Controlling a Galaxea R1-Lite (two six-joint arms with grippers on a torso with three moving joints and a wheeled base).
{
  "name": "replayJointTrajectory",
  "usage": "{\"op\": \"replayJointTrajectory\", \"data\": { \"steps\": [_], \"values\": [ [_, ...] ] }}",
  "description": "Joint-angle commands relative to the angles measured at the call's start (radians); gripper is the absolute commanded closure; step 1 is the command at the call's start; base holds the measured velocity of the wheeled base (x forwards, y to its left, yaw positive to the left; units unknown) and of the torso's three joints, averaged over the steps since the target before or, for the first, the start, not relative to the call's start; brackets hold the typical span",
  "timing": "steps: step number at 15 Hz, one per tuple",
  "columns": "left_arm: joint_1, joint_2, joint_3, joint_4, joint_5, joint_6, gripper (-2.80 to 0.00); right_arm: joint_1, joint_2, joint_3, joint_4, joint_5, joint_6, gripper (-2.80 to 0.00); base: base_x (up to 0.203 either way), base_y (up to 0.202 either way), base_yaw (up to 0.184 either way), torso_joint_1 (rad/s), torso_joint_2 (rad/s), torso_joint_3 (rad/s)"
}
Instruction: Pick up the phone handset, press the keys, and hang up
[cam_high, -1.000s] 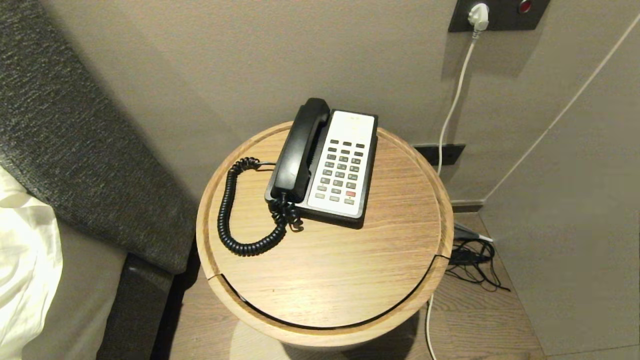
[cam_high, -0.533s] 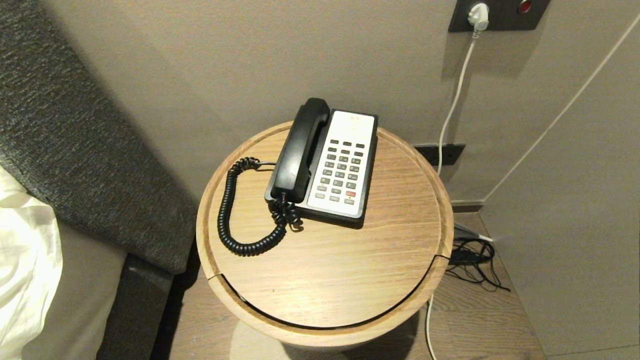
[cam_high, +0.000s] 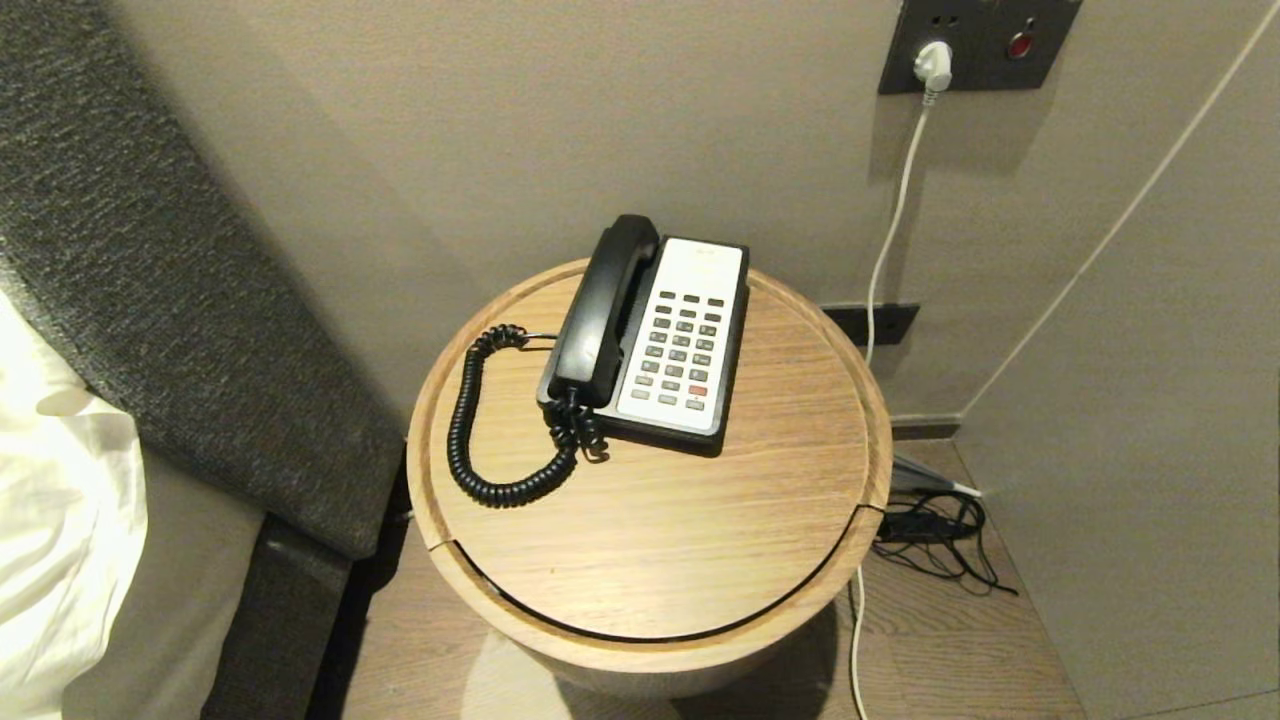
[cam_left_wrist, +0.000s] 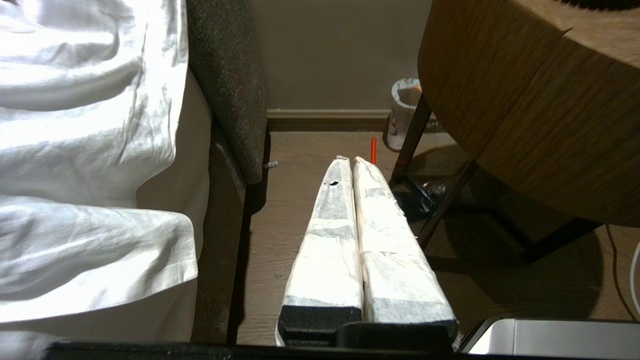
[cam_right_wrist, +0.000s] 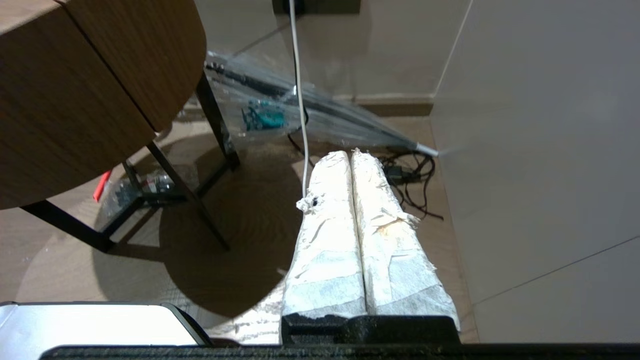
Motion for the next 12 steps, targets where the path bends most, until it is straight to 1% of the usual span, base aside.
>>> {"op": "replayJointTrajectory", "data": {
  "steps": [1,12],
  "values": [
    [0.0,0.001,0.0,0.0,0.0,-0.002,0.0,0.0,0.002,0.0,0.0,0.001,0.001,0.0,0.0,0.0,0.0,0.002,0.0,0.198],
    [0.0,0.001,0.001,0.0,0.0,-0.004,0.0,0.0,0.002,0.0,0.001,0.001,-0.003,0.0,0.0,0.0,0.0,0.003,0.0,0.203]
  ]
}}
